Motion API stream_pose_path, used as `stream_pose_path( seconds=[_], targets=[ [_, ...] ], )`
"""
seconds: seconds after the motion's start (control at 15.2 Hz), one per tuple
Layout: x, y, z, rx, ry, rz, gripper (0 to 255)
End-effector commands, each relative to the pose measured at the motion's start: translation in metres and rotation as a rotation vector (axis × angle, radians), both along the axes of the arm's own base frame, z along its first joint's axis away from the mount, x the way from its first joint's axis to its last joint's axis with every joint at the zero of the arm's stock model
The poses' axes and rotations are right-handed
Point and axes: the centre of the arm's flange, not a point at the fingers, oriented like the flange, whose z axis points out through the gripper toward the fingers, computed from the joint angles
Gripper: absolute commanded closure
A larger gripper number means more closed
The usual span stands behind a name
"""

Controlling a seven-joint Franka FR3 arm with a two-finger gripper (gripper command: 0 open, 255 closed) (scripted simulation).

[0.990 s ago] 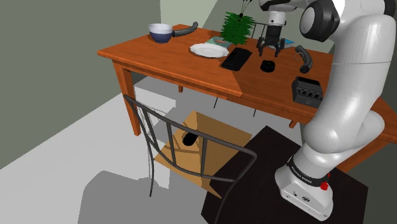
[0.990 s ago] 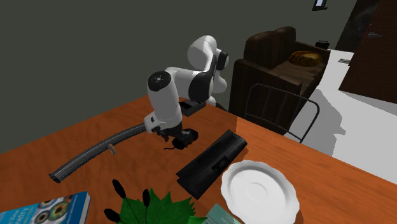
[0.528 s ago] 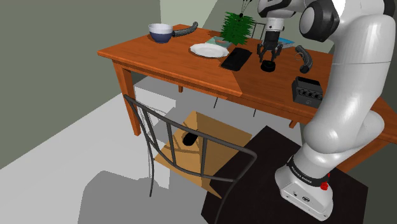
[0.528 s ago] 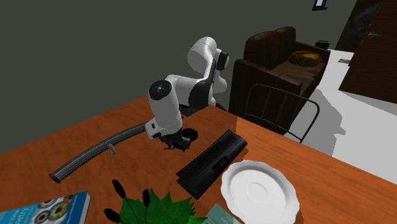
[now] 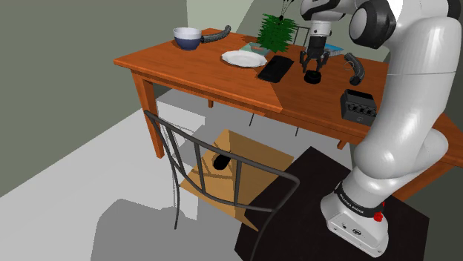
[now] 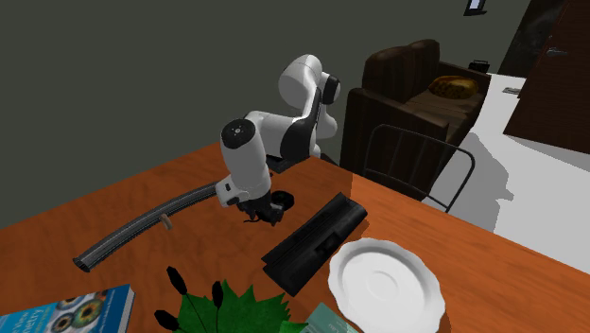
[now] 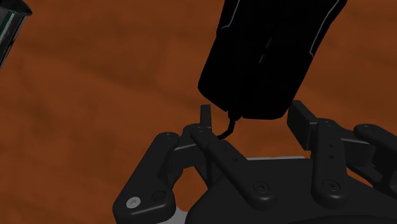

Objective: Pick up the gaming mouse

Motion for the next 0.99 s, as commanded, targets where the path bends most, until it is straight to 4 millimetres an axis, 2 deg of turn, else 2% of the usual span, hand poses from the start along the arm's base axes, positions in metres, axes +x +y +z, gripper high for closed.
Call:
stream_pose_path(
  seconds=[0.0, 0.92],
  targets=[
    [0.000, 0.000, -0.001, 0.002, 0.001, 0.001, 255],
    [0.000, 0.000, 0.072, 0.002, 0.001, 0.001, 255]
  ],
)
